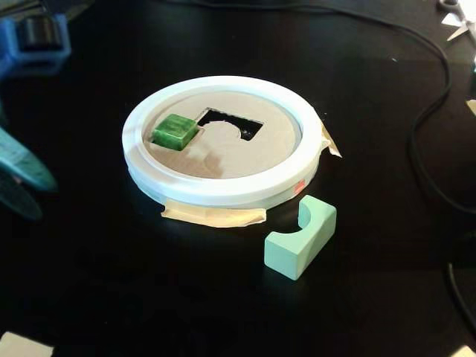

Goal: Pick up the square block and drop it in corresponding square shaped hole

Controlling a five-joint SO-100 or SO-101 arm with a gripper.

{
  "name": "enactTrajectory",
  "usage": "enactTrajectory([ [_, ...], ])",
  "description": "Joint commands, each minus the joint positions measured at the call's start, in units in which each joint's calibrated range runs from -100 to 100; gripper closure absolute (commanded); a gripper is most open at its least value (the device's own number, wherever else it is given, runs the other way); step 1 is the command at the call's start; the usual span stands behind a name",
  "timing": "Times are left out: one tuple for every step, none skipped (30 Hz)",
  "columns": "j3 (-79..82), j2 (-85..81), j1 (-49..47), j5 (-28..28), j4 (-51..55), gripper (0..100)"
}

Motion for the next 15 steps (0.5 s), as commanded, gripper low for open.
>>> enactTrajectory([
  [3.05, -2.23, 4.12, 3.22, -3.38, 4],
  [3.87, -2.23, 4.87, 3.32, -3.18, 4],
  [4.87, -2.23, 5.24, 3.32, -3.88, 4],
  [5.87, -2.23, 5.24, 3.32, -4.09, 3],
  [6.87, -2.23, 5.24, 3.32, -4.09, 3],
  [8.69, -2.23, 5.37, 2.93, -3.78, 3],
  [9.06, -2.23, 4.37, 2.93, -4.09, 3],
  [9.06, -2.23, 3.87, 2.93, -4.09, 3],
  [9.06, -2.23, 3.74, 2.93, -4.09, 3],
  [9.06, -2.23, 3.74, 2.93, -4.09, 3],
  [9.06, -2.23, 4.12, 2.93, -4.09, 3],
  [9.06, -2.23, 4.12, 2.93, -4.09, 3],
  [9.06, -2.23, 4.12, 2.93, -4.09, 3],
  [9.06, -2.23, 4.12, 2.93, -4.09, 3],
  [9.06, -2.23, 4.12, 2.93, -4.09, 3],
])
